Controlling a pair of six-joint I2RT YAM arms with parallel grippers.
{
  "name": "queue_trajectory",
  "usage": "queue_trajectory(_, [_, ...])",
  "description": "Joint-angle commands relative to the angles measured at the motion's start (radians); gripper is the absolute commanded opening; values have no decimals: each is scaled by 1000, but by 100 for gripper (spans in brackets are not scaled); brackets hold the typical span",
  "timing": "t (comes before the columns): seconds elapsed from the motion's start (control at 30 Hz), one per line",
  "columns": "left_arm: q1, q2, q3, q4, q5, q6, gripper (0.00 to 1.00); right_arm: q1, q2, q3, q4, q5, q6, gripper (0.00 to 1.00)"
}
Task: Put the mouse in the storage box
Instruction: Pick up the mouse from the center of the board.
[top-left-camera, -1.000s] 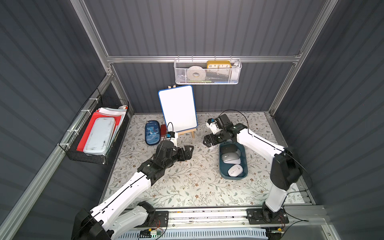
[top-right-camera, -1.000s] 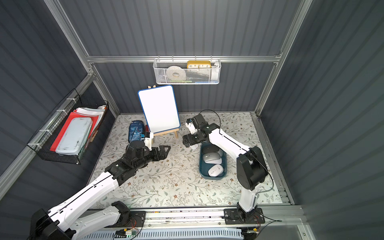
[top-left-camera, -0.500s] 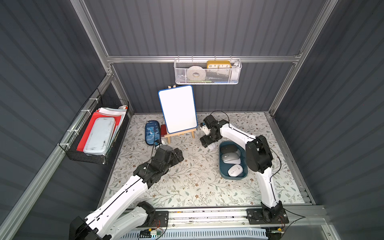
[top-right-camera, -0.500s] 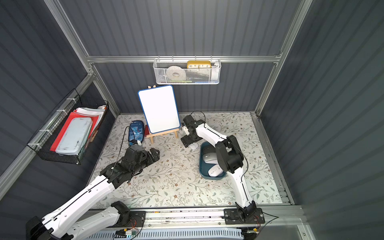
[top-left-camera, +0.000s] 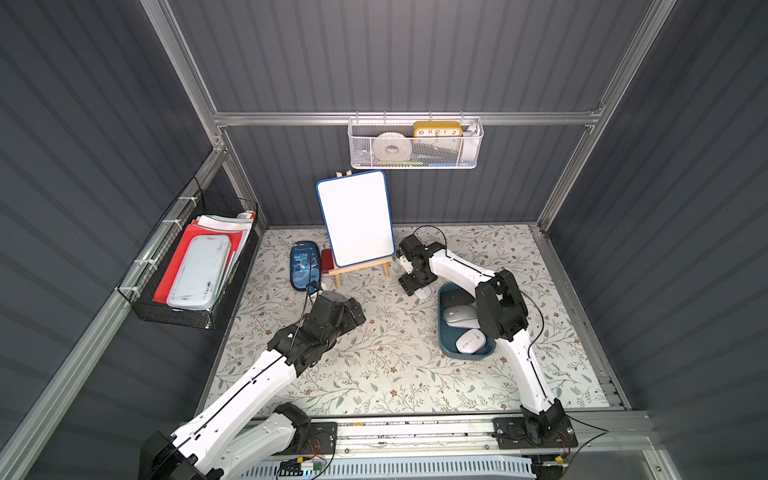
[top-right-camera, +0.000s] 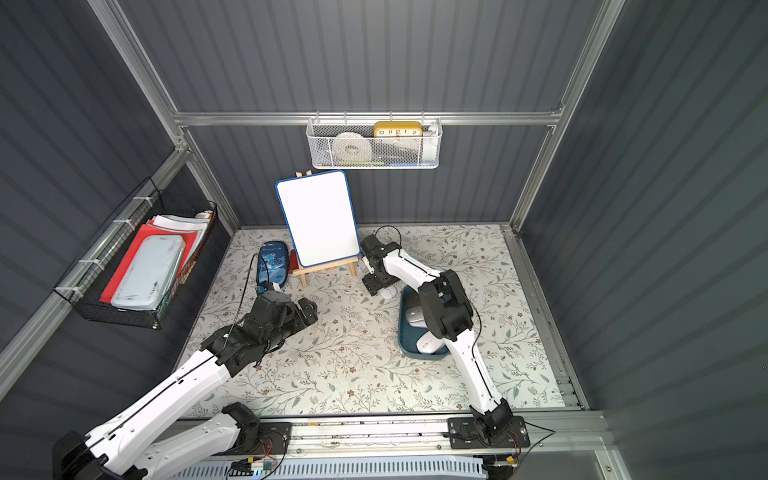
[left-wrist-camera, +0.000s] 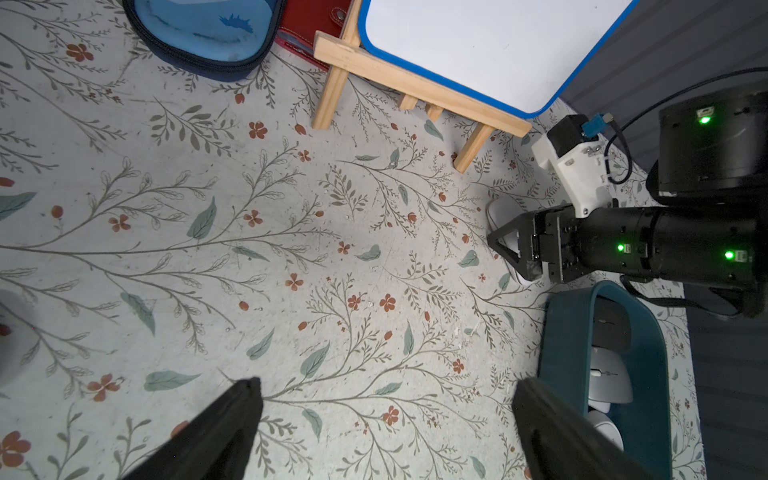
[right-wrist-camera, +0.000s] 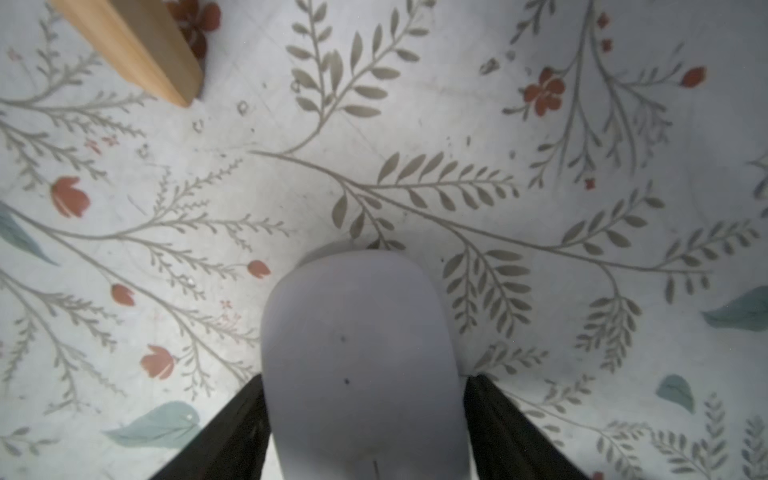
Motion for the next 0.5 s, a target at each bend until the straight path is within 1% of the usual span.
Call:
queue_trajectory(0.0, [0,6,27,-33,-17,-10,99,14,35,12,-51,17,9,70])
queue_trajectory(0.13, [0,5,26,-35,-15,-9,99,28,26,12,-55,22,12,56])
queue_trajectory(0.33, [0,0,34,-47,-22,-31,99,46,-43,13,-48,3,35,47])
queue_trajectory(0.47, [0,-4,34,-52,-22,-51,99,53,-123,12,-40,-26,54,46])
